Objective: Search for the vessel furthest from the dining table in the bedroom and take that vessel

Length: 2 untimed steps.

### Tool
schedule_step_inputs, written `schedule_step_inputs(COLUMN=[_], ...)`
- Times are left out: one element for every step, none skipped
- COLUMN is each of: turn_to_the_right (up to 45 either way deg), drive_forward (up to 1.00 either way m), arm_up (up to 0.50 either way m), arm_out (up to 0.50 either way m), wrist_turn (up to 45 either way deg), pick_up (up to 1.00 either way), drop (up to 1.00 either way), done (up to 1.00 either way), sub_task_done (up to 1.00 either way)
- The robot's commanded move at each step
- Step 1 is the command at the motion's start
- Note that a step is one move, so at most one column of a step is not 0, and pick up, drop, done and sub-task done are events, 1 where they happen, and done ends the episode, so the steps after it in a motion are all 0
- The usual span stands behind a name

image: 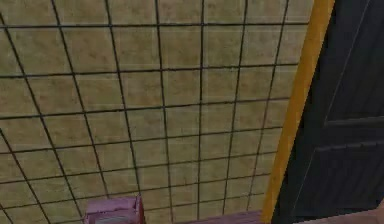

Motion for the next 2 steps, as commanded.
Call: schedule_step_inputs(turn_to_the_right=[45.0, 21.0], drive_forward=[0.00, 0.00], arm_up=[0.00, 0.00], arm_out=[0.00, 0.00], wrist_turn=[0.0, 0.0], pick_up=[0.00, 0.00], drop=[0.00, 0.00], done=[0.00, 0.00], sub_task_done=[0.00, 0.00])
